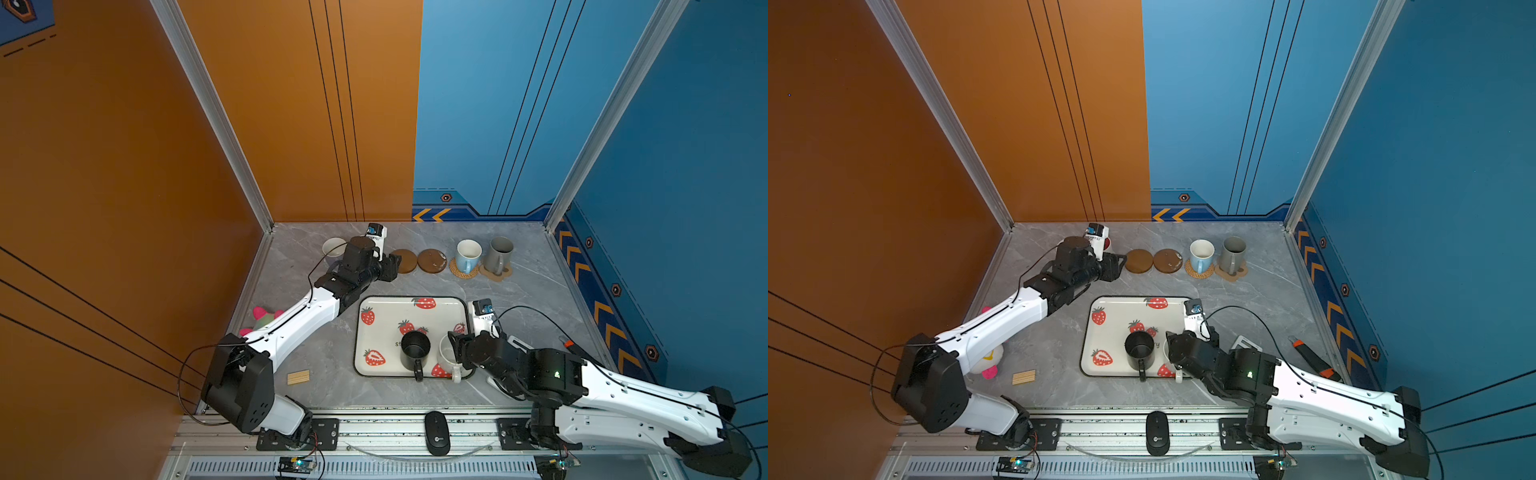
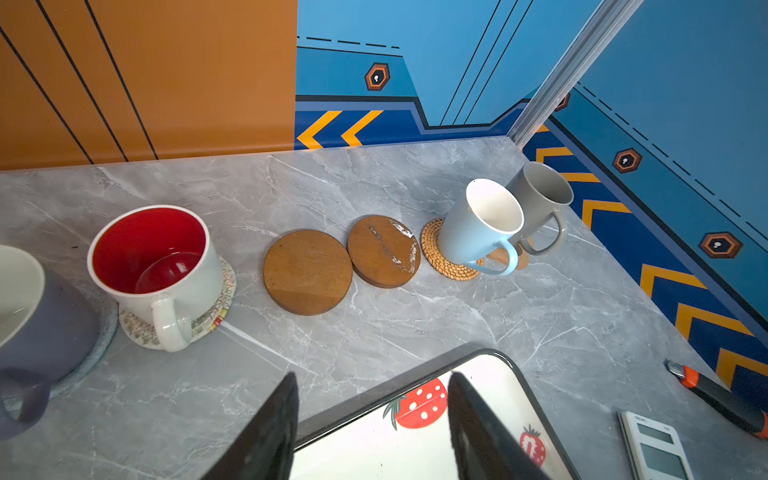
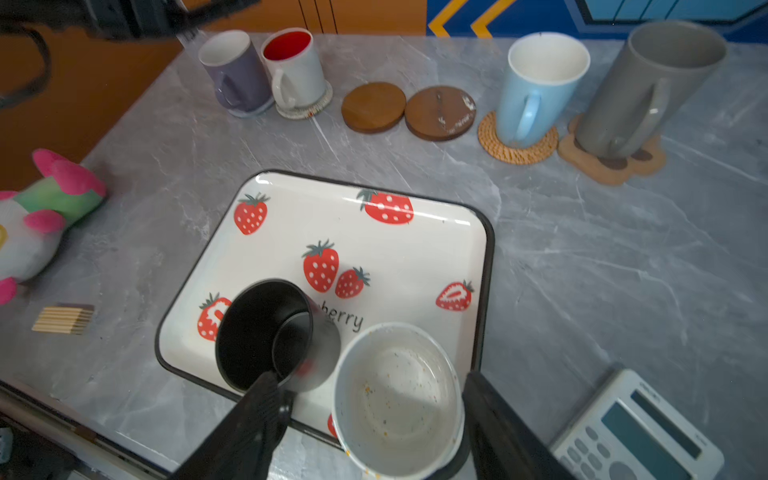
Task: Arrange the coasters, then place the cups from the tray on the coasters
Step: 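Move the right gripper over the speckled white mug on the tray, then lower the right gripper onto the speckled mug rim and grasp it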
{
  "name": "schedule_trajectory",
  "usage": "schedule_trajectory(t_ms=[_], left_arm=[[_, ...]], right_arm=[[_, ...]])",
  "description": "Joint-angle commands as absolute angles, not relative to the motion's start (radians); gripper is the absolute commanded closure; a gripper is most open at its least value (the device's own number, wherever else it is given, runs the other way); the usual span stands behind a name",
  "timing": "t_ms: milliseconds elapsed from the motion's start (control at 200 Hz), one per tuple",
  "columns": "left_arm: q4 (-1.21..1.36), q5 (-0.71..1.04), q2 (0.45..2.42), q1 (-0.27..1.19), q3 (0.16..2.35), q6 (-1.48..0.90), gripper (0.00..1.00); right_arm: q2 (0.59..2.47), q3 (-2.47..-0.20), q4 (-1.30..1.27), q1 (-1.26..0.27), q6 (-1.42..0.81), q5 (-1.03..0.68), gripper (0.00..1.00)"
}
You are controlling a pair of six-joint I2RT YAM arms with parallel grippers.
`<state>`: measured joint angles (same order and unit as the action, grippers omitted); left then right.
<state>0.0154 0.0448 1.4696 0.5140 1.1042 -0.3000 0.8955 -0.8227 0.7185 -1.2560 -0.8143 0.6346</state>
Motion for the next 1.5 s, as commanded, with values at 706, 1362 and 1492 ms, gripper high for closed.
schedule_trajectory(t_ms=[706, 1362, 1492], left_arm=[[0.114, 0.141, 1.476, 0.518, 1.087, -0.359, 0.41], [0.115, 0.152, 1.483, 0.518, 1.084, -0.371, 0.40], [0.115, 0.152, 1.484, 0.518, 1.084, -0.371, 0.40]], right_arm=[[0.967, -0.651, 0.813, -1.483, -1.366, 0.624, 0.35], [1.049, -0.639, 0.808, -1.491, -1.422, 0.553, 0.34], [1.054, -0.627, 0.772, -1.462, -1.391, 0.531, 0.35]])
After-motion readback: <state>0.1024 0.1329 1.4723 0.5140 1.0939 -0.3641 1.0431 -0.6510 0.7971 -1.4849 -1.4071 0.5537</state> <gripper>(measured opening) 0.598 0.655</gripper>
